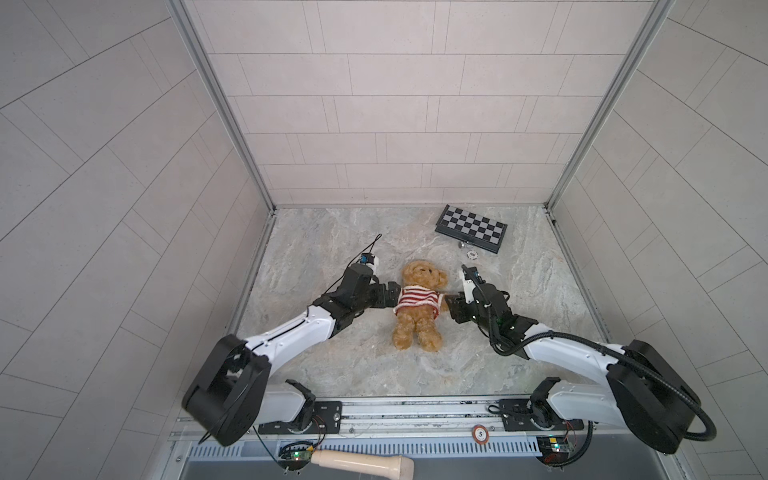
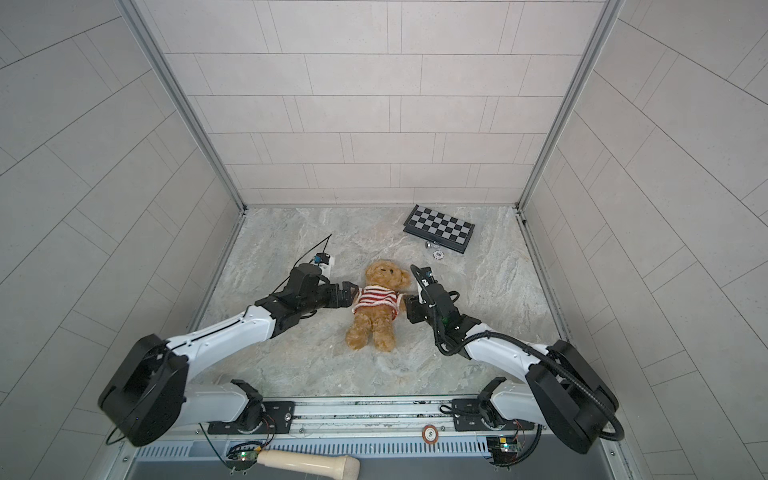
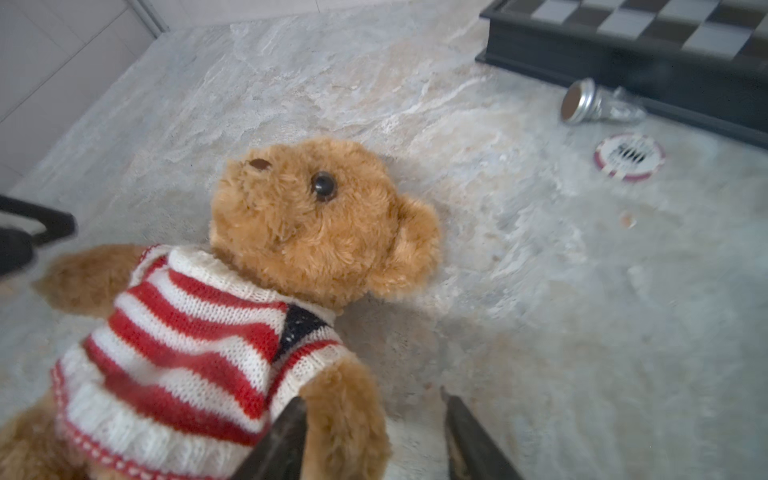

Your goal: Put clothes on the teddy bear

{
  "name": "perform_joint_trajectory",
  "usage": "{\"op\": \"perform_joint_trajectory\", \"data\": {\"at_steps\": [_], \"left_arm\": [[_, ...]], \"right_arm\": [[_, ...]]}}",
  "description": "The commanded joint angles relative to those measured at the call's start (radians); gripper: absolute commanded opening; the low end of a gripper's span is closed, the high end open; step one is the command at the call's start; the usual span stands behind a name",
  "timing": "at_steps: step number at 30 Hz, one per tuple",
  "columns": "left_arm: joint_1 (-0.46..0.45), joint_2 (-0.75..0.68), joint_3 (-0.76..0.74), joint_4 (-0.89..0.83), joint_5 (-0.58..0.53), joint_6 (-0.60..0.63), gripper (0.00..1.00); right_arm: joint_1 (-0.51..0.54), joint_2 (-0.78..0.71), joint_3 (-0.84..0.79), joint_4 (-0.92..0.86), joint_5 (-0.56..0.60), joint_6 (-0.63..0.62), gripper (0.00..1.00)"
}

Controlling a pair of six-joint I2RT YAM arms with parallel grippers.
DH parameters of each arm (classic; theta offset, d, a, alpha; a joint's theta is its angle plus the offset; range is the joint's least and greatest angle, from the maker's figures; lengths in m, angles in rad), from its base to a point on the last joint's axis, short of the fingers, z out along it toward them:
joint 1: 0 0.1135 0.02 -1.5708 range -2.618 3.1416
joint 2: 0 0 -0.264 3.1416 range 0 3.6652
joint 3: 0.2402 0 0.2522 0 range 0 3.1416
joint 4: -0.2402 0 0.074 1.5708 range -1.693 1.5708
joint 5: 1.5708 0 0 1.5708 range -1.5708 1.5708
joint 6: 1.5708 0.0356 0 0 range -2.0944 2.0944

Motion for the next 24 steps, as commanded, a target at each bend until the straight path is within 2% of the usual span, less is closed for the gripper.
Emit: {"op": "perform_joint_trajectory", "data": {"at_steps": [1, 2, 4, 6, 8, 11, 12, 14, 16, 19, 21, 23, 24], "left_arm": [[0.002, -0.145, -0.041, -0.116, -0.189, 0.042, 1.00], [0.003, -0.197, -0.057, -0.132, -0.238, 0.046, 1.00], [0.002, -0.294, -0.082, -0.165, -0.365, 0.043, 1.00], [0.003, -0.380, -0.102, -0.194, -0.564, 0.026, 1.00], [0.008, -0.431, -0.120, -0.217, -0.781, -0.047, 1.00], [0.031, -0.456, -0.150, -0.124, -0.903, 0.055, 1.00], [0.032, -0.446, -0.158, -0.077, -0.952, 0.113, 1.00], [0.032, -0.406, -0.183, 0.035, -1.045, 0.238, 1.00], [0.034, -0.355, -0.229, 0.212, -1.103, 0.389, 1.00], [0.044, -0.259, -0.280, 0.397, -1.172, 0.454, 1.00], [0.046, -0.173, -0.294, 0.449, -1.176, 0.452, 1.00], [0.046, -0.091, -0.325, 0.560, -1.155, 0.495, 1.00], [0.075, -0.043, -0.342, 0.618, -1.125, 0.509, 1.00]], "right_arm": [[-0.028, -0.118, -0.001, -0.062, 0.086, -0.025, 0.90], [-0.033, -0.157, -0.007, -0.076, 0.111, -0.043, 0.99], [-0.049, -0.228, -0.020, -0.101, 0.170, -0.072, 0.99], [-0.083, -0.296, -0.037, -0.106, 0.233, -0.098, 0.99], [-0.129, -0.350, -0.052, -0.099, 0.294, -0.112, 0.99], [-0.173, -0.406, -0.079, -0.044, 0.486, -0.157, 0.99], [-0.190, -0.411, -0.091, 0.012, 0.508, -0.209, 0.99], [-0.217, -0.393, -0.112, 0.134, 0.478, -0.349, 0.99], [-0.252, -0.357, -0.094, 0.155, 0.480, -0.403, 0.99], [-0.360, -0.266, -0.075, 0.128, 0.450, -0.269, 0.99], [-0.413, -0.186, -0.138, 0.281, 0.326, -0.285, 0.99], [-0.414, -0.083, -0.189, 0.464, 0.319, -0.333, 0.99], [-0.415, -0.034, -0.193, 0.503, 0.326, -0.342, 0.99]]}}
